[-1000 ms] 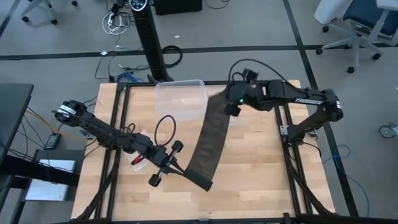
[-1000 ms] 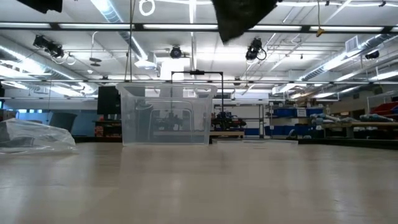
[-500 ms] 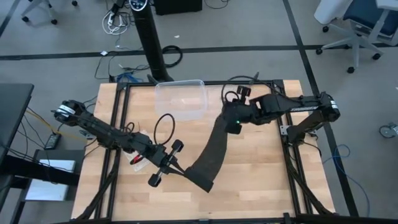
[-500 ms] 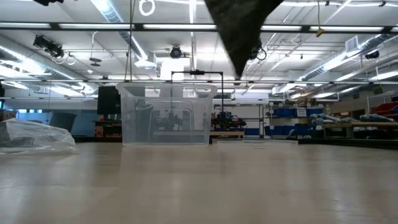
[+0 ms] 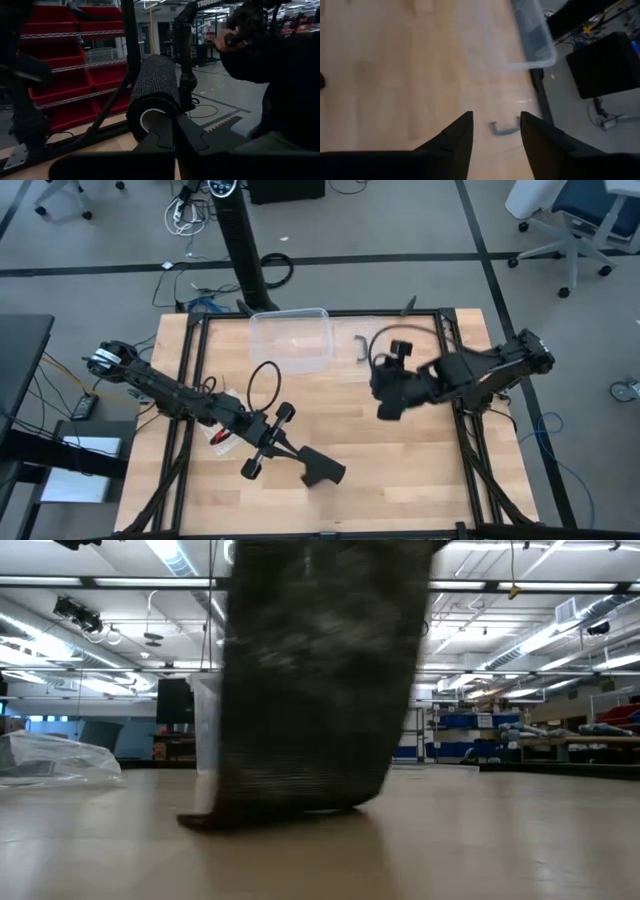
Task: Roll bandage
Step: Roll the black bandage
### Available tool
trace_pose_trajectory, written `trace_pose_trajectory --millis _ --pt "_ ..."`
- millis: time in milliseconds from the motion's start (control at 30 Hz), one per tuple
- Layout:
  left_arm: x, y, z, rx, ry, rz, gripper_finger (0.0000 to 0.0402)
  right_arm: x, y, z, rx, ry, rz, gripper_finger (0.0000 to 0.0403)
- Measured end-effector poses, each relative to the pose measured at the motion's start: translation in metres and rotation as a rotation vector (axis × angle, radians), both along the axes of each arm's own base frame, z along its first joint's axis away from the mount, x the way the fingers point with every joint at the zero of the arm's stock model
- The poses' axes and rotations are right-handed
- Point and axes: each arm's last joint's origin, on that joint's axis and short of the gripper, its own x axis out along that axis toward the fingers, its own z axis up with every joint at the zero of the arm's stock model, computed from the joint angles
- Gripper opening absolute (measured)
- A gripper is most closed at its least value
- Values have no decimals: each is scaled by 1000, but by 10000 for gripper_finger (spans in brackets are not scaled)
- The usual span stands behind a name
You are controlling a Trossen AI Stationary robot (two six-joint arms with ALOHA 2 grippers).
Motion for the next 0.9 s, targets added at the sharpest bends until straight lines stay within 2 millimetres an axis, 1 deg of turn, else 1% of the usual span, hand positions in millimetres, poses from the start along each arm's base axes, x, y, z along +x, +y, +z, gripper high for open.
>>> trace_pose_trajectory --millis 133,267,467,633,767,900 --pt "0 0 0 4 -2 12 0 -15 21 -40 -10 -27 -16 178" --pt "1 1 0 14 -9 36 0 -28 38 -84 25 -143 -16 180" --pt "1 2 5 7 -41 50 0 -33 61 -136 223 -429 57 181" --pt "6 3 17 24 -72 65 0 -39 68 -177 384 -628 88 183" --pt "10 8 20 39 -44 88 0 -39 71 -200 482 -743 128 184" --pt "14 13 25 36 -58 111 0 -32 79 -214 503 -775 173 184"
